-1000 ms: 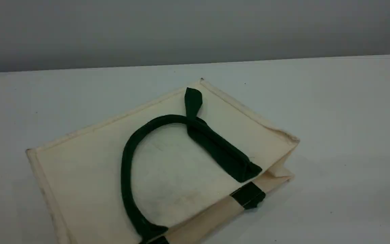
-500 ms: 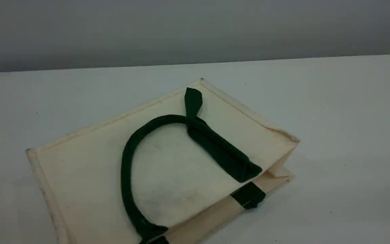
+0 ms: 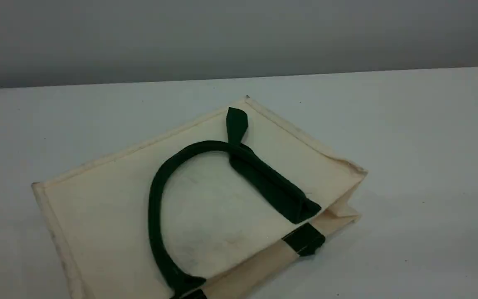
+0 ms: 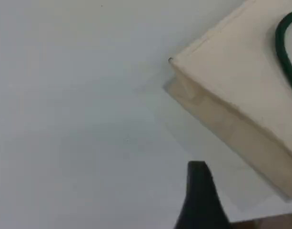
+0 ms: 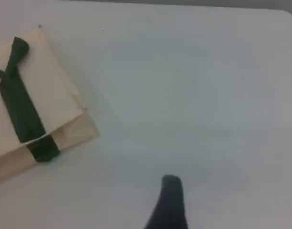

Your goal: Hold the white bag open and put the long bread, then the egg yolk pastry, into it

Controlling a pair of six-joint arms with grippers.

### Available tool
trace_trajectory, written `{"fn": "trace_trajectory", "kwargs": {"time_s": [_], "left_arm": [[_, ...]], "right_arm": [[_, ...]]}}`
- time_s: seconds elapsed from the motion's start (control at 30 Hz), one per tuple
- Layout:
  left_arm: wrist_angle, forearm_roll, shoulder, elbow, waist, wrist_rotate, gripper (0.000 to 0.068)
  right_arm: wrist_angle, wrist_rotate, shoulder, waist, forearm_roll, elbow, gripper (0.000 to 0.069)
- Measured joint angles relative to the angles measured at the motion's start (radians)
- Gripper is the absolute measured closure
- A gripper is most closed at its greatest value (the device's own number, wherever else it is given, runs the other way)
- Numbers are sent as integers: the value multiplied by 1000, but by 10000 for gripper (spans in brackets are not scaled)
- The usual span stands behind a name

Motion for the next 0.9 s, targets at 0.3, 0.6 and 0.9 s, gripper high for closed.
{"fn": "trace_trajectory", "kwargs": {"time_s": [0.3, 0.6, 0.9], "left_arm": [[0, 0, 0, 0, 94, 0, 249], [1, 3, -91, 0, 191, 0, 249], [2, 2, -158, 0, 191, 0, 249]], "right_arm": [[0, 0, -55, -34, 5, 0, 113], [0, 0, -128, -83, 5, 0, 113], [0, 0, -126, -102, 6, 0, 113]]}}
